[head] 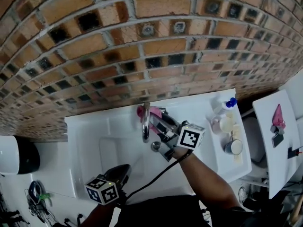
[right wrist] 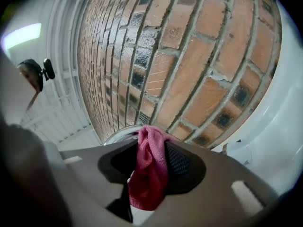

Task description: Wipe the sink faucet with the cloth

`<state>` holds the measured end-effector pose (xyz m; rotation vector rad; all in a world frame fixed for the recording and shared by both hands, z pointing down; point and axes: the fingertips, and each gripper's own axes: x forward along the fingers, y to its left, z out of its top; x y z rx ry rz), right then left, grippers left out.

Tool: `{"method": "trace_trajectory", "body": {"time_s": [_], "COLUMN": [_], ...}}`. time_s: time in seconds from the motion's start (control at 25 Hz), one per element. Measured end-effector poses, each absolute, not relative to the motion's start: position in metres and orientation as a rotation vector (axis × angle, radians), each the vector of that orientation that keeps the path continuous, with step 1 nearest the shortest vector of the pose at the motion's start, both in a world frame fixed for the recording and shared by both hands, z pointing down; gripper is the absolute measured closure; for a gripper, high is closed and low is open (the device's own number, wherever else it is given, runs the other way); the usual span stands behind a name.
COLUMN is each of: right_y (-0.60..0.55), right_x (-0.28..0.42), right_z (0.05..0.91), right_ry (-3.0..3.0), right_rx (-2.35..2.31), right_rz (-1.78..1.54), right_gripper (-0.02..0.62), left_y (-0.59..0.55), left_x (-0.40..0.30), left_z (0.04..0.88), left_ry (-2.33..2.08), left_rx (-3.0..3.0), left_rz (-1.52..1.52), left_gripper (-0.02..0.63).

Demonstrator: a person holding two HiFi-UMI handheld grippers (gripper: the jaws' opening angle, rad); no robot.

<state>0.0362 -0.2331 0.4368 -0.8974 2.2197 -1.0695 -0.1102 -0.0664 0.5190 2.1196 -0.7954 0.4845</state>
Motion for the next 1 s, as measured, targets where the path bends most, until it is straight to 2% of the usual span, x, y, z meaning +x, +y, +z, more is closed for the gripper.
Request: {"method": "trace_trajectory", "body": {"time_s": [0.32,1.0], "right_y": [-0.218,-0.176], "right_x": [0.037,0.020], "right_z": [0.408,0.412], "right_ry": [2.251,2.663], "right_rx": [-0.605,-0.371], "right_rz": [-1.001,-0.911], "right_gripper": [0.440,0.448], "left_y": [-0.053,-0.026], "left_x": [-0.117,-0.098], "left_z": [0.511,0.510], "left_ry": [-0.823,-0.896], "left_rx": [2.128,2.104], "left_rz": [0.475,0.437], "left_gripper": [0.600,0.600]}}
